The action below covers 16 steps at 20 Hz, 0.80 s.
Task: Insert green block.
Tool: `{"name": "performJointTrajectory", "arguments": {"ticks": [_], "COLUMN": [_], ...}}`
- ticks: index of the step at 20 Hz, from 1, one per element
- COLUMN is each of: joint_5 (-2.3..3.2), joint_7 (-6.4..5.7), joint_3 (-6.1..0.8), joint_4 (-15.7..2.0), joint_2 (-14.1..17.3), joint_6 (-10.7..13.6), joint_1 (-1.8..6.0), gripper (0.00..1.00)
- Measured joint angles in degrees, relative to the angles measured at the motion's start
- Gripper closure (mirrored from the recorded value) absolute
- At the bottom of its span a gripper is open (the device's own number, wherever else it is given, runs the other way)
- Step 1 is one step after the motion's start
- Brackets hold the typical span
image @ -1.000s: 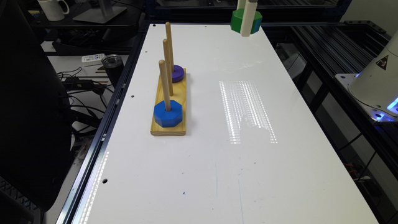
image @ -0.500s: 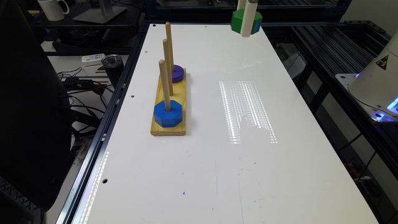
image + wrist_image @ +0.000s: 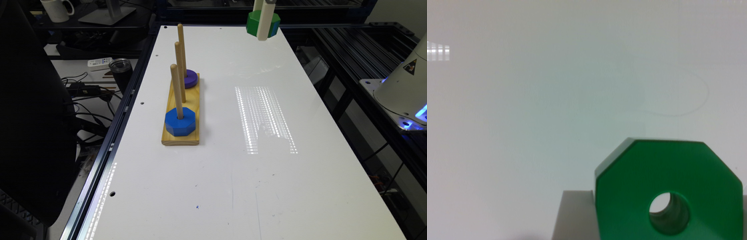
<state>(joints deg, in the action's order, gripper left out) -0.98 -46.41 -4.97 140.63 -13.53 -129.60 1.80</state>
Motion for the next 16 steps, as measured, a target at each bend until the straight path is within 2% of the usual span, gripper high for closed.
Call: {"name": "performJointTrajectory", "arguments": {"ticks": [3, 6, 16], "joint_5": [-0.01, -0.01, 0.01], "joint_7": [-0.37, -0.9, -2.96], "joint_3": [-0.48, -1.06, -3.09], "joint_4": [-0.53, -1.84, -9.15], "joint_2": [0.72, 2.14, 9.34], "joint_6": [-0.61, -0.97, -1.06], "joint_1": [0.0, 0.0, 0.0], "gripper": [1.0, 1.0, 1.0]}}
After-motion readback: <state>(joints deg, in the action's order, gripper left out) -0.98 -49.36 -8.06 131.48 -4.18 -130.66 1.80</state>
